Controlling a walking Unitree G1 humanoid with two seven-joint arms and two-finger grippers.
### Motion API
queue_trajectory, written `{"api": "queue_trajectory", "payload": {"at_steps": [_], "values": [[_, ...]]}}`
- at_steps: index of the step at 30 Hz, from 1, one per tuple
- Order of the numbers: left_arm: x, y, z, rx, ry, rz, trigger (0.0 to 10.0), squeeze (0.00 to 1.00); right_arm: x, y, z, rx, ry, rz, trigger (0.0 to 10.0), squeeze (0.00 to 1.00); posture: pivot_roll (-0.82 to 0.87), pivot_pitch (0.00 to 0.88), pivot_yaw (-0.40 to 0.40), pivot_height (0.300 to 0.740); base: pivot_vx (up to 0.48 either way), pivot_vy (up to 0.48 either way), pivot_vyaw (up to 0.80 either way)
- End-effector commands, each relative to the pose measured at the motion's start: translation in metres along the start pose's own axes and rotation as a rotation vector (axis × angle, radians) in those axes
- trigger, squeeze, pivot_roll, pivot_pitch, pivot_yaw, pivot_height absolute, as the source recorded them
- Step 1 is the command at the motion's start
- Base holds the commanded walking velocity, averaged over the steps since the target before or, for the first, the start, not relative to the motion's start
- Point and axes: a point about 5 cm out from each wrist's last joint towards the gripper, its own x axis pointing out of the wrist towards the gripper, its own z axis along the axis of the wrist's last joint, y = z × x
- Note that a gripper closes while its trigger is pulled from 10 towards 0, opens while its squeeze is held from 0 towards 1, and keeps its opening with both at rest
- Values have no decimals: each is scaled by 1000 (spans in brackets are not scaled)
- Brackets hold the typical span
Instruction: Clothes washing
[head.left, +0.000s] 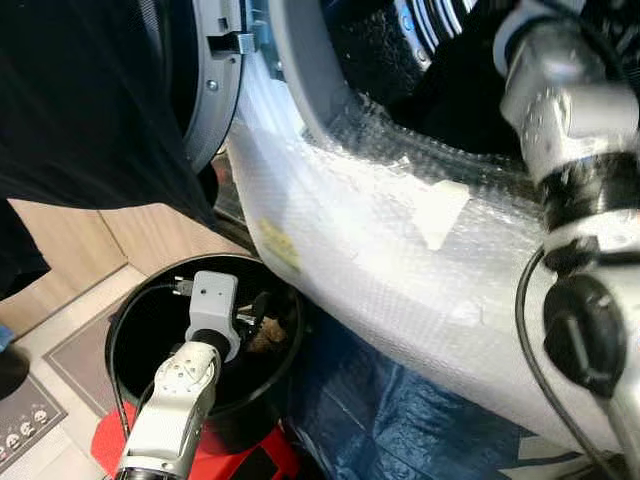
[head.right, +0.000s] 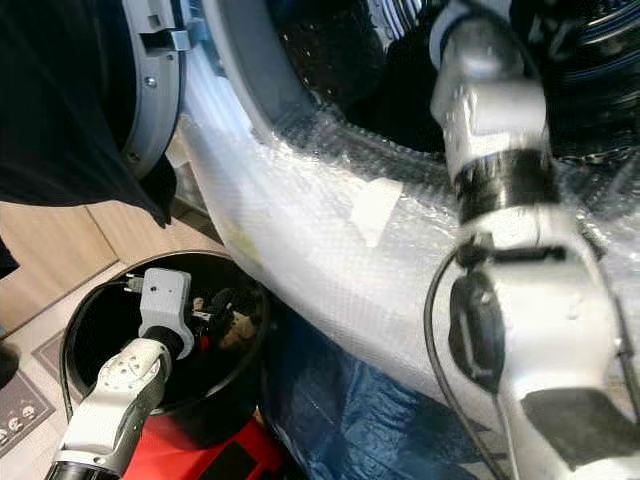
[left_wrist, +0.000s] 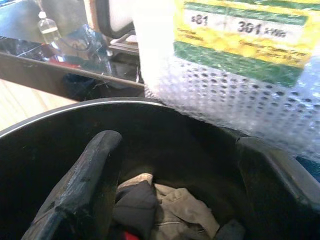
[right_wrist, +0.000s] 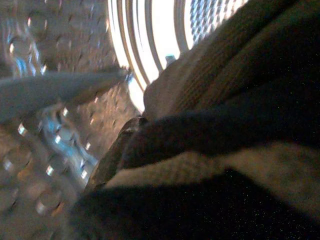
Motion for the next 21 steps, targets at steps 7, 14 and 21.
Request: {"api": "queue_trajectory", "payload": {"at_steps": [7, 14, 21], "values": [[-2, 4, -4, 3, 23, 18, 10000, 0, -19, -1, 24, 116, -64, 30, 10000, 0, 81, 59, -39, 740, 0, 0, 0], [-5, 5, -6, 3, 33, 24, 10000, 0, -38, -4, 23, 90, -70, 47, 10000, 0, 83, 67, -46, 740, 0, 0, 0], [-7, 1, -8, -2, 40, 10, 10000, 0, -64, 4, -13, 48, 35, 143, 10000, 0, 76, 70, -50, 740, 0, 0, 0]]}}
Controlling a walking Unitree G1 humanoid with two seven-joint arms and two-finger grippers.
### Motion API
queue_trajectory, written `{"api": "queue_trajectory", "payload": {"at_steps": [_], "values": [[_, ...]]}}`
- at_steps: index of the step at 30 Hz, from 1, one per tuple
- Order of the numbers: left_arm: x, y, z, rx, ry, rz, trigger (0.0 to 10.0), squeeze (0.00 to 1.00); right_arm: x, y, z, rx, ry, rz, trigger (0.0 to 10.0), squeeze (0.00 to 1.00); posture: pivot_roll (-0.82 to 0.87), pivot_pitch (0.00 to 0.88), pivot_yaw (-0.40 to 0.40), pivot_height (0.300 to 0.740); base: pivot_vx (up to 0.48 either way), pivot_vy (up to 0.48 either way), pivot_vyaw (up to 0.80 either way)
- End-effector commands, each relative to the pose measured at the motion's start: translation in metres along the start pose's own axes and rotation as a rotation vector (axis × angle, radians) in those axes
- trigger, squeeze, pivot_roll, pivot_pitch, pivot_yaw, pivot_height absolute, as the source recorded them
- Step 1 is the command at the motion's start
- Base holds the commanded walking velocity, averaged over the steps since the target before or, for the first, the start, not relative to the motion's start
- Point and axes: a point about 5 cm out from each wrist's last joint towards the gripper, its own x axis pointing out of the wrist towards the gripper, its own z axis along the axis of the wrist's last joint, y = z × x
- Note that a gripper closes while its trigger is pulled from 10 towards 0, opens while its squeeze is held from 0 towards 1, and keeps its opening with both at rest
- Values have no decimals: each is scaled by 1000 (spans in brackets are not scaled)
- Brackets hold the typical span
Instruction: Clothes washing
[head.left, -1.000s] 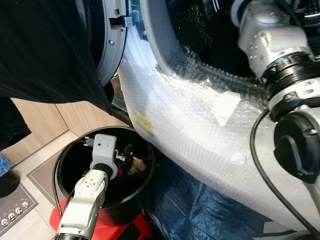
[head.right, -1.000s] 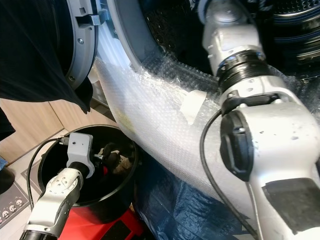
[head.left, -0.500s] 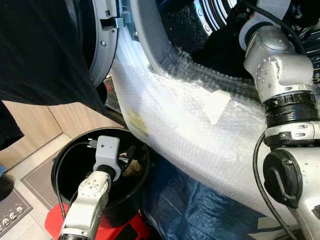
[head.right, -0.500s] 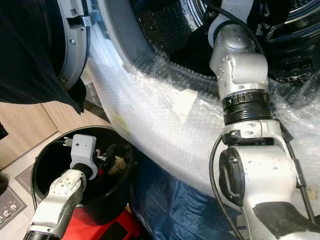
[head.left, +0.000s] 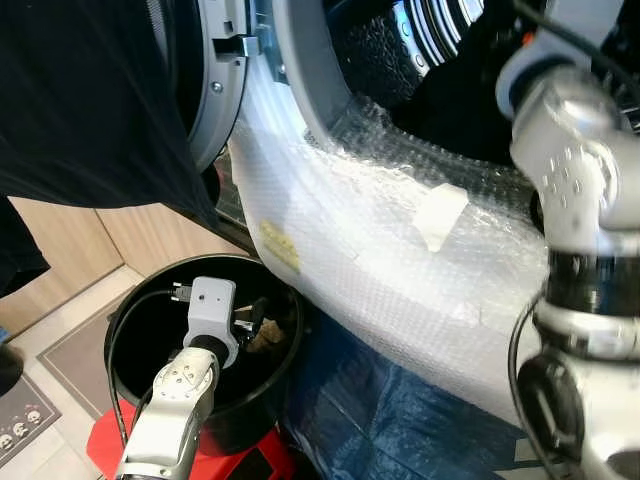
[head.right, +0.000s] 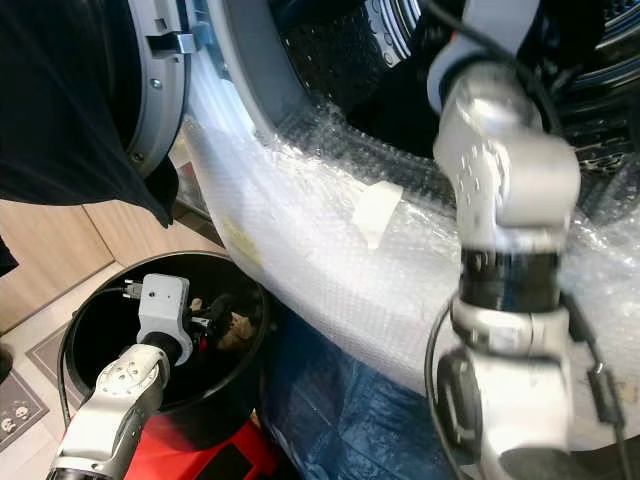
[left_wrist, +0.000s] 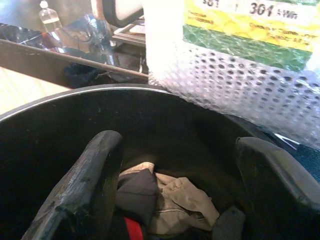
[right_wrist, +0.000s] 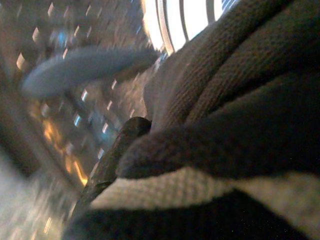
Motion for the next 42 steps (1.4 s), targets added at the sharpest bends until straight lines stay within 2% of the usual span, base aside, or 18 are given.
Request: {"api": "queue_trajectory", "payload": {"at_steps": [1, 5, 12, 17, 28, 29, 30, 32, 40, 42], "values": [[-2, 0, -1, 3, 8, 2, 10000, 0, -6, 3, 6, -1, -12, 17, 10000, 0, 70, 76, -48, 740, 0, 0, 0], [-2, 1, -1, 1, 10, 6, 10000, 0, -19, -4, 7, -6, -10, 33, 10000, 0, 59, 95, -49, 740, 0, 0, 0], [-3, -1, -3, -6, 19, 8, 10000, 0, -35, -3, 10, 1, -15, 107, 10000, 0, 50, 98, -52, 740, 0, 0, 0], [-1, -4, 0, -8, 16, -4, 10000, 0, -49, -11, -7, -4, 80, 132, 10000, 0, 47, 108, -53, 740, 0, 0, 0], [-2, -4, 0, -7, 18, -5, 10000, 0, -54, -12, -8, -2, 99, 139, 10000, 0, 47, 108, -53, 740, 0, 0, 0], [-2, -4, -1, -4, 21, -9, 10000, 0, -57, -17, -17, -17, 136, 132, 10000, 0, 46, 101, -46, 740, 0, 0, 0], [-3, -4, -3, 0, 27, -17, 10000, 0, -67, -30, -17, -8, 143, 145, 10000, 0, 47, 72, -45, 740, 0, 0, 0], [-3, -5, -4, 2, 29, -24, 10000, 0, -71, -34, -14, 7, 132, 164, 10000, 0, 45, 64, -44, 740, 0, 0, 0], [-3, -6, -4, 2, 28, -33, 10000, 0, -90, -40, -18, 62, 128, 262, 10000, 0, 35, 44, -46, 740, 0, 0, 0], [-2, -7, -5, 6, 31, -44, 10000, 0, -97, -43, -12, 140, 62, 304, 10000, 0, 28, 35, -42, 740, 0, 0, 0]]}}
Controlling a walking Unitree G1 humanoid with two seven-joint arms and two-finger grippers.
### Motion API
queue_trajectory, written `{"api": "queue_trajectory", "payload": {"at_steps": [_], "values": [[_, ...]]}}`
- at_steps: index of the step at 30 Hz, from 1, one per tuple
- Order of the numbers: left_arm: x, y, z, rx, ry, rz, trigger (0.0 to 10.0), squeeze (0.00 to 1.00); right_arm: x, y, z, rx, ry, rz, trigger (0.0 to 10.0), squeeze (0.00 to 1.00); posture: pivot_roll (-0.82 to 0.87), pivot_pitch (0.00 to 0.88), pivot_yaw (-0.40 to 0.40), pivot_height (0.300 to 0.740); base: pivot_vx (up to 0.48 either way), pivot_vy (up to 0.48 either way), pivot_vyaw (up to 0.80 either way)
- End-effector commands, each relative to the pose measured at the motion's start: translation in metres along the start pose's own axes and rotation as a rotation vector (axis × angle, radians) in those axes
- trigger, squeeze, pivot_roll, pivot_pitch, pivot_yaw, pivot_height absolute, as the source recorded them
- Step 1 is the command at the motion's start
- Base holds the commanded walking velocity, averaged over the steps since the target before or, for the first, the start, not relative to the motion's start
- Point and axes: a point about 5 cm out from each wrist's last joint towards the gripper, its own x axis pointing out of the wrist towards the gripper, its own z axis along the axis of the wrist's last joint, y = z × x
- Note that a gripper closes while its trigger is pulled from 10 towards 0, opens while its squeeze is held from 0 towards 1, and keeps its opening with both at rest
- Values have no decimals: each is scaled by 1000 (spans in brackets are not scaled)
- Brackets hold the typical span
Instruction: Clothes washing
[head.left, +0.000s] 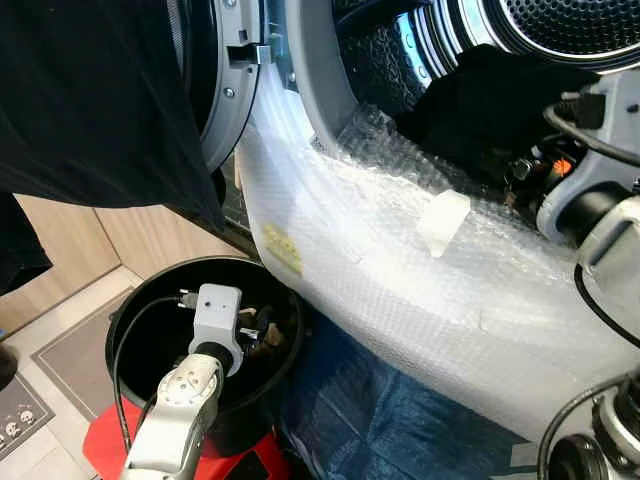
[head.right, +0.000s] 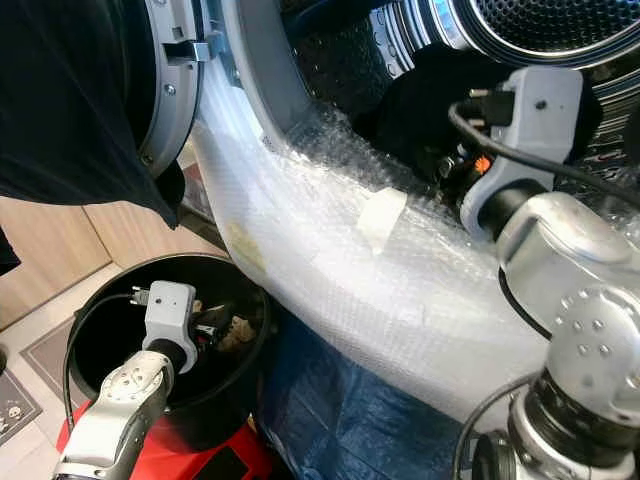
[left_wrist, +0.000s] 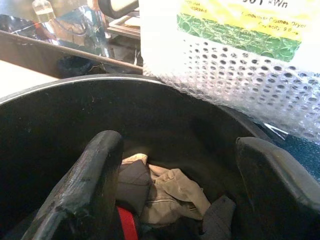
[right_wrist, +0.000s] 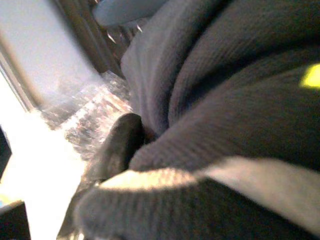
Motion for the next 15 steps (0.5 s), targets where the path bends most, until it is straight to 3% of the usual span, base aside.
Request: {"api": "queue_trajectory", "payload": {"at_steps": [1, 6, 10, 13, 15], "values": [[0, -1, 1, 12, 0, -13, 10000, 0, -9, 1, 7, 12, -61, 31, 10000, 0, 28, 35, -42, 740, 0, 0, 0], [2, -3, 2, 13, -2, -22, 10000, 0, -18, 1, 12, 28, -100, 68, 10000, 0, 25, 30, -41, 740, 0, 0, 0], [3, -4, 2, 11, -3, -28, 10000, 0, -27, -4, 10, -14, -97, 73, 10000, 0, 17, 16, -42, 740, 0, 0, 0], [3, -5, 2, 11, -3, -35, 10000, 0, -44, -4, 4, -154, -39, 137, 10000, 0, 11, 8, -43, 740, 0, 0, 0], [4, -5, 2, 12, -3, -36, 10000, 0, -47, -6, 1, -182, -21, 135, 10000, 0, 11, 8, -43, 740, 0, 0, 0]]}}
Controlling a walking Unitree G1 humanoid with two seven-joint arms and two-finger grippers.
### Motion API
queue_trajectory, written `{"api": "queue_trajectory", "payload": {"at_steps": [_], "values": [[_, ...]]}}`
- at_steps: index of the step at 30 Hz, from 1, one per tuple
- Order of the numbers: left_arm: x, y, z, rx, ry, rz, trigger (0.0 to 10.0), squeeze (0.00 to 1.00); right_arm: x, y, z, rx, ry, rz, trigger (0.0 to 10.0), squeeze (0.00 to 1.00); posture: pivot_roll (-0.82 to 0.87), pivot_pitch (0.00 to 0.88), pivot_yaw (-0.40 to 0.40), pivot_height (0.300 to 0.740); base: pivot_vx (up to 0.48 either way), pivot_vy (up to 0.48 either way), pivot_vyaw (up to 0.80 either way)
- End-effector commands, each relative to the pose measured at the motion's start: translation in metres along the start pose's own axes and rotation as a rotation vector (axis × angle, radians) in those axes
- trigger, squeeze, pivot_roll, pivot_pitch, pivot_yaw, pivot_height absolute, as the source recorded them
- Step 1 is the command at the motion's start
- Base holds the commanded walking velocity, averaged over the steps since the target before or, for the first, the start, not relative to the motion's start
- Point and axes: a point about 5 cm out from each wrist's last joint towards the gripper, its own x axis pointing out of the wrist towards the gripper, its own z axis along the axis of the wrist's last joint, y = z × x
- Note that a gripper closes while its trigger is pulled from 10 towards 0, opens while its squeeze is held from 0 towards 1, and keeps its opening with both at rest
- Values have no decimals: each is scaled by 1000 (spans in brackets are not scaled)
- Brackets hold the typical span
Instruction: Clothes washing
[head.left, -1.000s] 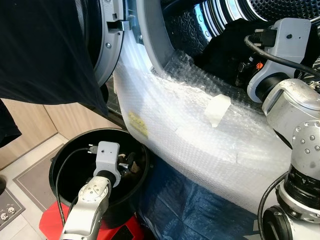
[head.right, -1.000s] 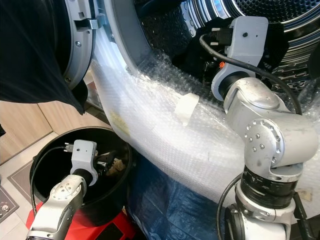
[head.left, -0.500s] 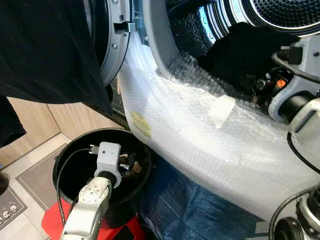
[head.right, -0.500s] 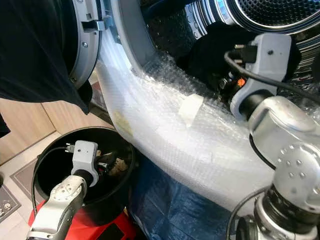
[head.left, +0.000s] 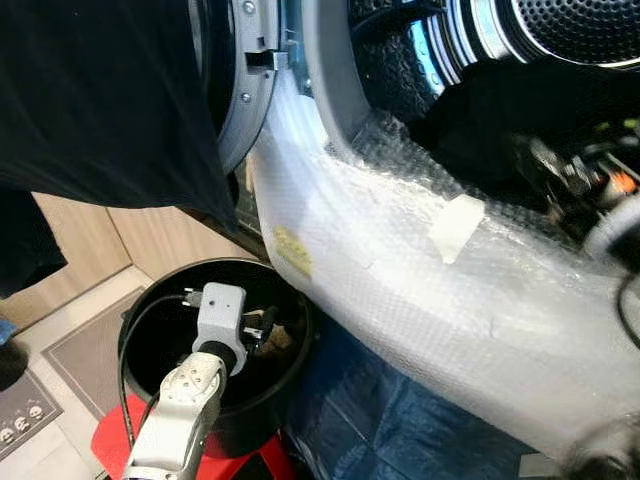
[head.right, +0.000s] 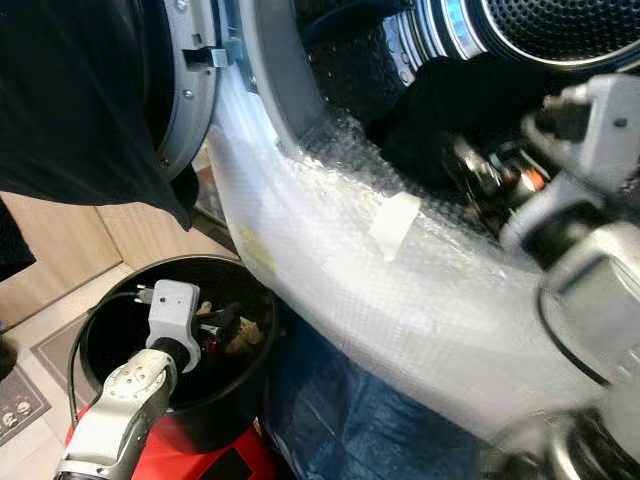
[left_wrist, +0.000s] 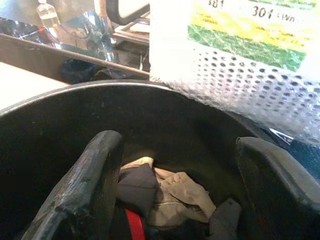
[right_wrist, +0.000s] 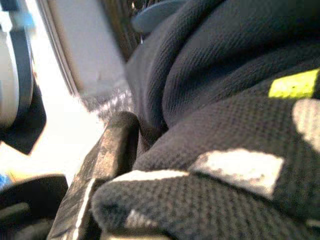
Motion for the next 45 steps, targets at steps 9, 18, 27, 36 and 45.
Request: {"api": "queue_trajectory", "payload": {"at_steps": [9, 18, 27, 36, 45], "values": [[3, 0, 1, 7, -3, -9, 10000, 0, -11, -2, 2, -62, -32, -10, 10000, 0, 8, 9, -41, 740, 0, 0, 0], [3, 0, 1, 7, -3, -10, 10000, 0, -13, -4, 1, -80, -31, 4, 10000, 0, 8, 9, -41, 740, 0, 0, 0], [4, 3, 7, 3, -23, 13, 10000, 0, 44, 26, 39, 2, -360, 186, 10000, 0, 47, 12, -44, 740, 0, 0, 0], [1, 5, 10, 3, -33, 34, 10000, 0, 149, 40, 62, 94, -242, 53, 10000, 0, 91, 13, -48, 740, 0, 0, 0], [3, 3, 13, 8, -39, 26, 10000, 0, 187, -12, 95, -45, -230, -448, 10000, 0, 107, 0, -45, 740, 0, 0, 0]]}}
